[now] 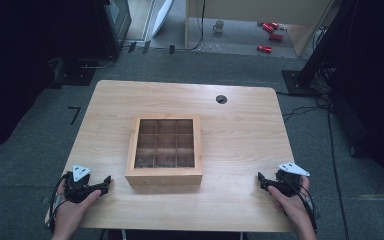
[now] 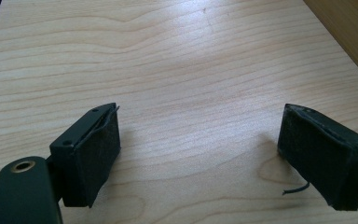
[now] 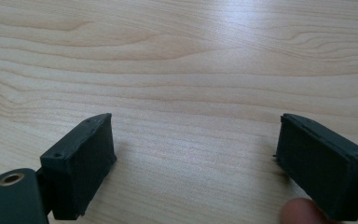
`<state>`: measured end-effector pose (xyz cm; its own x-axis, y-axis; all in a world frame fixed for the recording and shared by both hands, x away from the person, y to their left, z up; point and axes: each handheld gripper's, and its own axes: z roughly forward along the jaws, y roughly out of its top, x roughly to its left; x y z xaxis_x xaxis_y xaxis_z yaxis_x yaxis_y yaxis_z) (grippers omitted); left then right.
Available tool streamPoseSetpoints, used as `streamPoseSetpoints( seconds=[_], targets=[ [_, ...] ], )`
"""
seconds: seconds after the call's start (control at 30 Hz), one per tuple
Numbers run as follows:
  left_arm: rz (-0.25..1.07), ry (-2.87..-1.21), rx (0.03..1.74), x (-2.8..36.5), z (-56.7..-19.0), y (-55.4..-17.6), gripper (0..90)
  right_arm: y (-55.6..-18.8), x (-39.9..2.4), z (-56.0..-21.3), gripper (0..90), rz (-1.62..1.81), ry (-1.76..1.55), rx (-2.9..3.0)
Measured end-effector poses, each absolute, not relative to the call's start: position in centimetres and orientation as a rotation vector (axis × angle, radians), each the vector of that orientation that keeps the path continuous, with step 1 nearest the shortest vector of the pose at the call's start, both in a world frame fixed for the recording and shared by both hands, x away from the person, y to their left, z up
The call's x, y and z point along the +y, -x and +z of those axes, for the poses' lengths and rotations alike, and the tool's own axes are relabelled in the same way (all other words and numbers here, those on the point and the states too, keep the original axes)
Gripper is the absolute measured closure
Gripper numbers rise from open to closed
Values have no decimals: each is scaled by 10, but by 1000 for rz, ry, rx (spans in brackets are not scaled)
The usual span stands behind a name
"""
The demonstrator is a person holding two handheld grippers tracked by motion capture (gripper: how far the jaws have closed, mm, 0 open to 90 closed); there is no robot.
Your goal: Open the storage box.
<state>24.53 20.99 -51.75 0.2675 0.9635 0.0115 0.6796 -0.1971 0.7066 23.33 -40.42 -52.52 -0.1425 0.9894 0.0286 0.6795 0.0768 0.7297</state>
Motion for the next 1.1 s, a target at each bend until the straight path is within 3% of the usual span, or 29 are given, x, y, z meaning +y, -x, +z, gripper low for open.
streamPoseSetpoints(
  seconds=[0.47,1.1],
  targets=[
    [542,-1918,1453,209,-508,-241,134,-235,-386,-521,130,897,-1624,1897],
    [380,-1895,1192,189,-491,-227,155,-233,-339,-491,131,1034,-1519,1889]
  ],
)
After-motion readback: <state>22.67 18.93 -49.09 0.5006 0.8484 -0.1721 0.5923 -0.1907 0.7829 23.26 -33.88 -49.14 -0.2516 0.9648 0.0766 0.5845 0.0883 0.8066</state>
